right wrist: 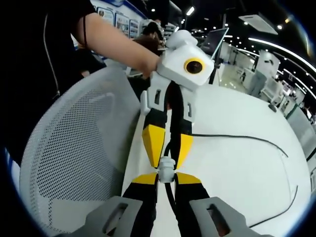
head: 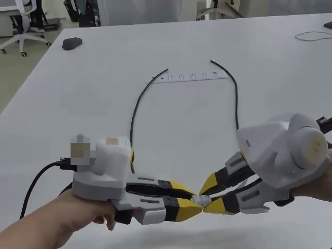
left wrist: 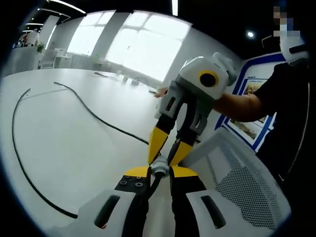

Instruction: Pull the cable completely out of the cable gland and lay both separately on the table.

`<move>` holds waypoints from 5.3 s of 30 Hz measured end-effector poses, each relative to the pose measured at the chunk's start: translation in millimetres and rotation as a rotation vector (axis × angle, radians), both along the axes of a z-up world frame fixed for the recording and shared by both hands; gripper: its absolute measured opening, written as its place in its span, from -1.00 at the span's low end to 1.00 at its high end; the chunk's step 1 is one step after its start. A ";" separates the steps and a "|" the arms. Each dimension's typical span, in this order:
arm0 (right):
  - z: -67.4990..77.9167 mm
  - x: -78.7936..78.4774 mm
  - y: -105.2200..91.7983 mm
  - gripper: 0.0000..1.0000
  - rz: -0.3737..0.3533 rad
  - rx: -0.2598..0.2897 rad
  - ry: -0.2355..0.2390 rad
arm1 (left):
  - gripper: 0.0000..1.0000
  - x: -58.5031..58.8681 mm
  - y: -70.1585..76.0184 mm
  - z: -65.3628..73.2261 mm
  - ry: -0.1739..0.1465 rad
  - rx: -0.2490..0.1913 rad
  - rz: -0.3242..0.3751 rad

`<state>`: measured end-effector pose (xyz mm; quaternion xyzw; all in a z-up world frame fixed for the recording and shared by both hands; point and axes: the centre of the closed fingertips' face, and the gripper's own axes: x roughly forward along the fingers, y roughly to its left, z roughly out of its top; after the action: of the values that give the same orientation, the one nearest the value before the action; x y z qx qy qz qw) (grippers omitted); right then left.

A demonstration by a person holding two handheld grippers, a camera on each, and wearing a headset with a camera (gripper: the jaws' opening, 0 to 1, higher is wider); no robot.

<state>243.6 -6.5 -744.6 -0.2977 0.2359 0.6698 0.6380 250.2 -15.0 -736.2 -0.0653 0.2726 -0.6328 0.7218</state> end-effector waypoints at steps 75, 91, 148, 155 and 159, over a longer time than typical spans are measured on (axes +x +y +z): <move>26.4 37.3 2.2 -0.81 -0.133 0.168 0.047 | -0.71 30.6 4.0 31.6 -0.135 -0.048 0.027; 41.8 32.5 5.8 -0.66 -0.279 0.307 0.441 | -0.71 30.6 7.8 36.7 -0.294 -0.033 -0.037; 26.6 39.7 -25.2 -1.00 -0.189 0.127 -0.011 | -0.71 33.7 16.4 36.7 -0.271 -0.017 0.028; 10.2 44.3 -60.6 -1.00 -0.297 0.006 -0.049 | -0.71 30.6 20.0 42.2 -0.288 -0.015 0.036; 2.3 47.3 -82.4 -1.00 -0.347 -0.030 -0.054 | -0.71 27.7 27.7 43.9 -0.290 -0.004 0.044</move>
<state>290.9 -88.9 -742.3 -0.2798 0.2766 0.5380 0.7455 277.9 12.7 -692.2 0.0192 0.1626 -0.6201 0.7673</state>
